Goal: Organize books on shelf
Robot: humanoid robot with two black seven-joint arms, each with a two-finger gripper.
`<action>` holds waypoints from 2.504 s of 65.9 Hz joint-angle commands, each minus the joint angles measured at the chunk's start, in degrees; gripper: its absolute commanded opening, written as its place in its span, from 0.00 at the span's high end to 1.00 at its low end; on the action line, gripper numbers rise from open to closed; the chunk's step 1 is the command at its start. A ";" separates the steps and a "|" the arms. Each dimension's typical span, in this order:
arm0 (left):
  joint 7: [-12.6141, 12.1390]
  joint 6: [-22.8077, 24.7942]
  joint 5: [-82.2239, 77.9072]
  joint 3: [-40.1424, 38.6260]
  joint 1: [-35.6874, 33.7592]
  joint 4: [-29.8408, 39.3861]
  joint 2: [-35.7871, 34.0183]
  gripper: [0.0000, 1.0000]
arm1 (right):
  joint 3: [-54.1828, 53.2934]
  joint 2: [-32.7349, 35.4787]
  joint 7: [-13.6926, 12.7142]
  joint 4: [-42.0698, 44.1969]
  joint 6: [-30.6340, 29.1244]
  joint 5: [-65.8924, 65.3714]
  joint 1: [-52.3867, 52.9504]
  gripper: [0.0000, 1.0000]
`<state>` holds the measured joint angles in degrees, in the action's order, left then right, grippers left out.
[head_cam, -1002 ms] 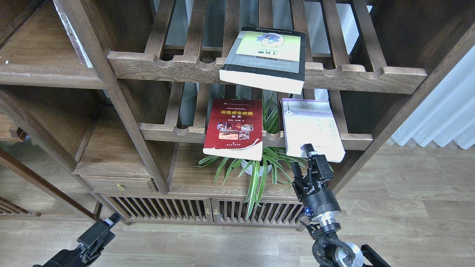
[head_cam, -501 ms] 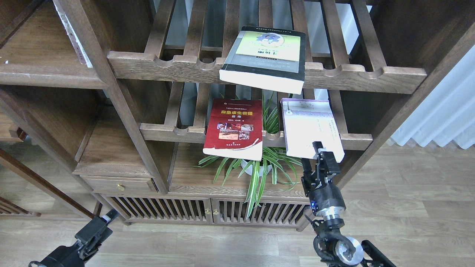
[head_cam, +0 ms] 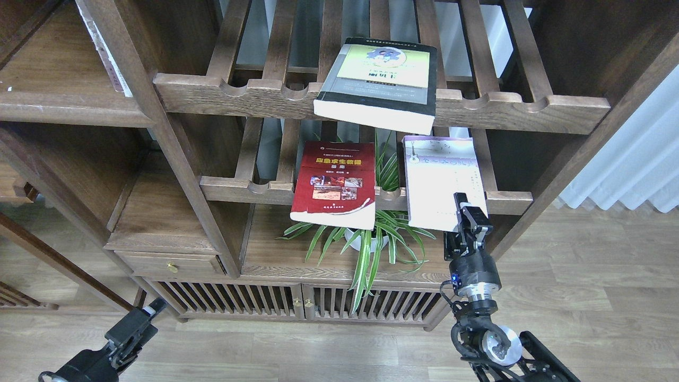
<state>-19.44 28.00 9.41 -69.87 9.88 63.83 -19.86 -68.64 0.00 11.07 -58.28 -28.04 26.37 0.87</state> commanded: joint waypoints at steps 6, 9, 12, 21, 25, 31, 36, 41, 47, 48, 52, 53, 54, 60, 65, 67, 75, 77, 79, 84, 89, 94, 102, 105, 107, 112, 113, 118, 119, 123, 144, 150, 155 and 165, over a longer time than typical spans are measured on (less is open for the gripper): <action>0.01 0.00 0.00 0.00 -0.21 0.07 0.00 0.00 | 1.40 0.00 -0.34 -0.61 0.04 -0.35 -1.57 0.94; 0.01 0.00 0.00 0.09 -0.21 -0.02 0.00 0.00 | 2.72 0.00 -0.52 -1.05 0.04 -0.44 -3.16 0.94; 0.10 0.00 0.00 0.09 -0.21 -0.02 0.00 0.00 | 2.81 0.00 -0.61 -1.40 0.04 -0.44 -4.30 0.94; 0.10 0.00 0.00 0.09 -0.21 -0.46 0.00 0.00 | 3.77 0.00 -0.78 -2.28 0.04 -0.53 -7.55 0.94; 0.19 0.00 0.00 0.09 -0.30 -0.63 0.00 0.00 | 4.56 0.00 -0.78 -2.80 0.04 -0.53 -8.87 0.95; 0.19 0.00 0.00 0.79 -0.30 -0.81 0.00 0.00 | 6.06 0.00 -0.78 -3.33 0.04 -0.62 -11.24 0.95; 0.01 0.00 -0.09 1.23 -0.21 -0.90 0.00 0.00 | 7.46 0.00 -0.78 -3.51 0.04 -0.62 -13.08 0.94; -0.16 0.00 -0.18 1.41 -0.21 -1.51 0.09 0.00 | 8.43 0.00 -0.78 -3.60 0.04 -0.71 -14.32 0.95; -0.42 0.00 -0.53 1.58 -0.91 -2.57 0.18 0.00 | 9.92 0.00 -0.70 -3.86 0.04 -0.97 -15.90 0.94; -0.43 0.00 -0.53 1.58 -1.09 -2.66 0.18 0.00 | 10.10 0.00 -0.70 -3.86 0.04 -1.06 -16.16 0.94; -0.51 0.00 -0.44 1.58 -1.18 -3.18 0.18 0.00 | 11.15 0.00 -0.70 -3.86 0.04 -1.06 -17.04 0.94; -0.69 0.00 -0.53 1.58 -1.09 -3.27 0.26 0.00 | 11.59 0.00 -0.78 -3.86 0.04 -1.06 -17.30 0.94; -0.69 0.00 -0.53 1.58 -1.09 -3.36 0.35 0.00 | 11.77 0.00 -0.70 -3.86 0.04 -1.06 -17.39 0.94; -0.69 0.00 -0.53 2.11 -0.83 -3.45 0.79 0.00 | 14.05 0.00 -0.78 -3.86 0.04 -1.50 -18.19 0.94; -0.43 0.00 -0.36 3.07 -0.92 -3.45 0.97 0.00 | 14.93 0.00 -0.78 -3.77 0.04 -2.37 -18.19 0.94; -0.25 0.00 -0.44 3.25 -1.00 -3.45 0.97 0.00 | 15.11 0.00 -0.78 -3.77 0.04 -2.73 -18.19 0.94; -0.60 0.00 -0.62 5.80 -1.18 -4.24 0.97 0.00 | 17.57 0.00 -0.87 -3.42 0.04 -4.57 -17.75 0.94; -0.60 0.00 -0.53 7.12 -1.36 -4.41 0.97 0.00 | 18.45 0.00 -0.87 -3.16 0.04 -4.92 -17.57 0.94; -0.51 0.00 -0.36 8.25 -1.44 -4.50 0.97 0.00 | 19.32 0.00 -0.87 -2.98 0.04 -5.10 -17.48 0.93; -0.43 0.00 -0.09 10.19 -1.44 -4.50 0.97 0.00 | 21.26 0.00 -1.05 -2.72 0.04 -5.36 -17.22 0.93; -0.25 0.00 0.08 11.68 -1.27 -4.15 1.23 0.00 | 22.93 0.00 -1.57 -2.45 0.04 -5.45 -16.96 0.92; 0.19 0.00 0.08 13.09 -1.36 -3.80 2.11 0.00 | 24.60 0.00 -2.71 -2.28 0.04 -5.63 -16.69 0.92; 0.28 0.00 0.26 13.36 -1.62 -3.62 3.78 0.00 | 26.18 0.00 -4.04 -1.58 0.04 -5.80 -16.43 0.92; 0.19 0.00 0.61 13.45 -1.80 -3.62 4.57 0.00 | 26.89 0.00 -4.39 -1.14 0.04 -5.80 -16.34 0.92; 0.01 0.00 0.70 13.45 -2.41 -3.62 5.62 0.00 | 27.67 0.00 -4.65 -0.96 0.04 -5.89 -16.08 0.92; -0.16 0.00 0.61 13.62 -3.03 -3.62 7.12 0.00 | 28.73 0.00 -4.65 -0.96 0.04 -5.89 -15.99 0.92; -0.16 0.00 0.61 13.71 -3.03 -3.62 7.47 0.00 | 28.91 0.00 -4.65 -0.96 0.04 -5.89 -15.99 0.92; -0.25 0.00 0.35 14.59 -3.81 -3.89 9.75 0.00 | 29.52 0.00 -4.74 -0.96 0.04 -5.89 -15.90 0.90; -0.34 0.00 0.26 14.76 -3.99 -3.97 10.19 0.00 | 29.70 0.00 -4.83 -0.96 0.04 -5.89 -15.90 0.90; -0.34 0.00 0.08 16.08 -4.61 -4.50 12.13 0.00 | 30.40 0.00 -5.44 -0.96 0.04 -5.89 -15.90 0.90; -0.25 0.00 0.00 18.46 -7.60 -9.16 15.56 0.00 | 31.90 0.00 -6.32 -0.96 0.04 -5.98 -15.99 0.90; 0.01 0.00 0.00 19.60 -8.21 -10.83 16.52 0.00 | 32.16 0.00 -6.32 -0.96 0.04 -6.24 -16.08 0.90; 0.10 0.00 0.00 20.56 -8.30 -11.53 17.84 0.00 | 32.25 0.00 -6.32 -0.96 0.04 -6.24 -16.16 0.90; 0.10 0.00 0.17 20.74 -8.04 -11.62 19.78 0.00 | 32.25 0.00 -6.41 -0.96 0.04 -6.42 -16.43 0.90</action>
<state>-19.30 28.00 9.45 -49.27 1.62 52.29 -1.05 -36.40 0.00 4.74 -59.24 -28.00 20.08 -15.39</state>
